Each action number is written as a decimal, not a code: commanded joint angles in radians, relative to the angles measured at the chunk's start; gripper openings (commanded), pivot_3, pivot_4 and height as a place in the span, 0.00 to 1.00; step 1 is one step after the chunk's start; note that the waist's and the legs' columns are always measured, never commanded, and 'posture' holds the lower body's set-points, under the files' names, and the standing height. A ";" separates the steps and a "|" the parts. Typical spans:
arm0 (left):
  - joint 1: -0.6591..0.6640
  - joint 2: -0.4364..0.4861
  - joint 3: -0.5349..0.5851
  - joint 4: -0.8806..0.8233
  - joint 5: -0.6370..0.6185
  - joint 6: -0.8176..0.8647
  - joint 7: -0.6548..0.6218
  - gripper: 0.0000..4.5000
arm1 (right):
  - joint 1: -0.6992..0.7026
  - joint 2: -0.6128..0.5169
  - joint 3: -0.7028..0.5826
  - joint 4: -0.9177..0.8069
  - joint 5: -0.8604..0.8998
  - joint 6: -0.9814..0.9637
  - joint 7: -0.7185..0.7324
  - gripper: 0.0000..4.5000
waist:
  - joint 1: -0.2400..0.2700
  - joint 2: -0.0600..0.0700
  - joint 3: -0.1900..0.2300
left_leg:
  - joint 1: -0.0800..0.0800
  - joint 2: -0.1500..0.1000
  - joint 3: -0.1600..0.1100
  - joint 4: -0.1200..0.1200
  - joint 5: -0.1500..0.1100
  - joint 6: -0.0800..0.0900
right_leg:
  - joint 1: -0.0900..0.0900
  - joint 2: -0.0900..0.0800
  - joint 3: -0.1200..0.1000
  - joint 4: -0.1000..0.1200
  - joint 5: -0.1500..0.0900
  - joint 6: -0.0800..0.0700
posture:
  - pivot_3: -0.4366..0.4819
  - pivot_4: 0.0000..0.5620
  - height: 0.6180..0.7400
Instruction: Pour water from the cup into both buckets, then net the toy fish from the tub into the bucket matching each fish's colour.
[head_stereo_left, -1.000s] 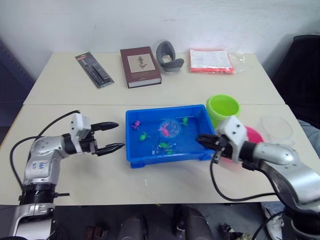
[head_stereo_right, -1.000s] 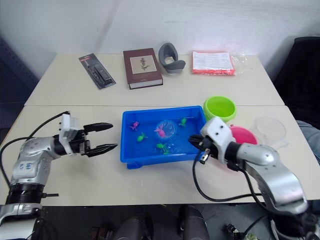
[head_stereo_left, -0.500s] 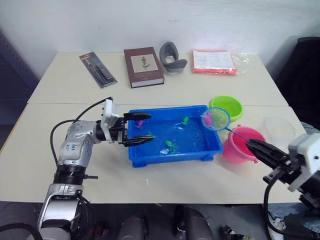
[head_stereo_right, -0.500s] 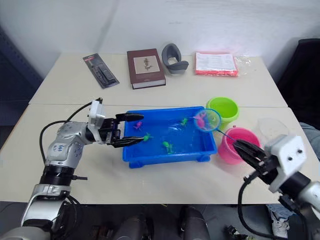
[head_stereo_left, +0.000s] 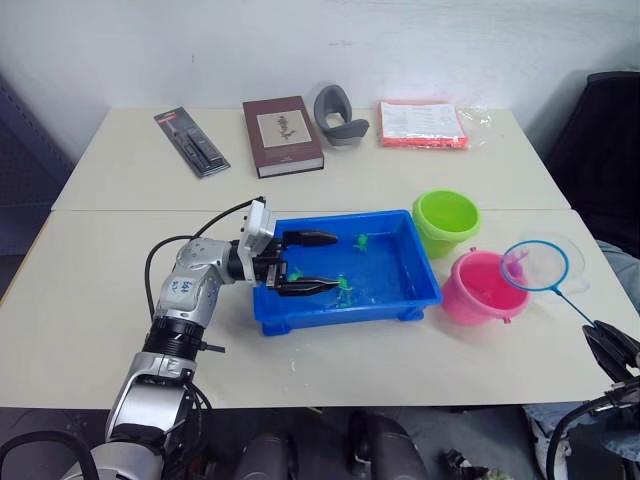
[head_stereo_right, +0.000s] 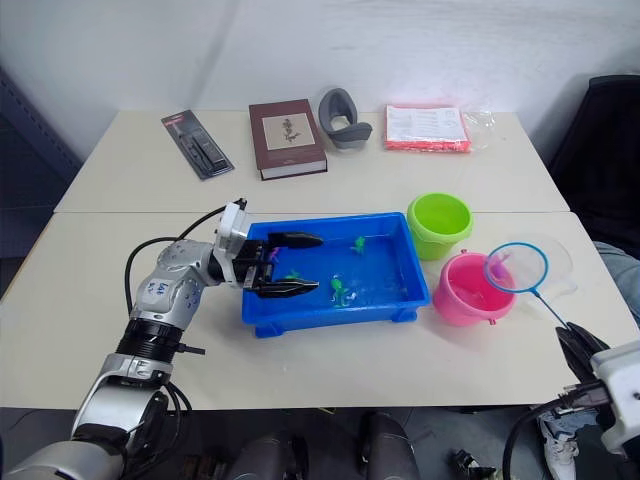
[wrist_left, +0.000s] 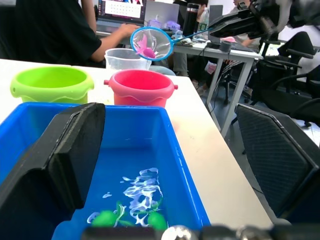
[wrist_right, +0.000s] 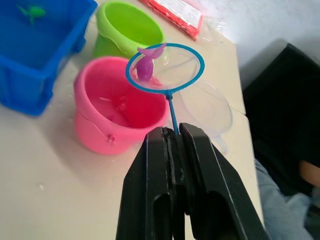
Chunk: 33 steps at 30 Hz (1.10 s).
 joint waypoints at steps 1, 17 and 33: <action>-0.017 -0.004 0.001 -0.016 0.000 -0.008 -0.001 0.99 | 0.011 -0.010 0.038 0.045 -0.169 -0.151 -0.053 0.00 | 0.000 0.000 0.000 | 0.000 0.000 0.000 0.000 0.000 0.000 | 0.000 0.000 0.001 0.000 0.000 0.000 | 0.48 0.27 1.00; 0.003 -0.010 0.023 0.016 0.012 -0.055 0.046 0.99 | -0.007 -0.220 0.085 0.372 -0.872 -0.776 -0.444 0.00 | -0.002 0.000 0.000 | 0.005 0.001 0.005 -0.001 0.000 -0.001 | 0.000 0.001 0.014 0.001 -0.001 -0.001 | 0.48 0.27 1.00; 0.036 0.070 0.079 0.045 0.017 -0.096 0.052 0.99 | -0.091 -0.235 0.147 0.211 -0.275 -0.503 -0.227 0.00 | -0.012 0.000 0.000 | 0.007 0.002 0.005 -0.001 0.000 -0.001 | 0.001 0.001 0.016 0.002 -0.001 -0.001 | 0.48 0.27 1.00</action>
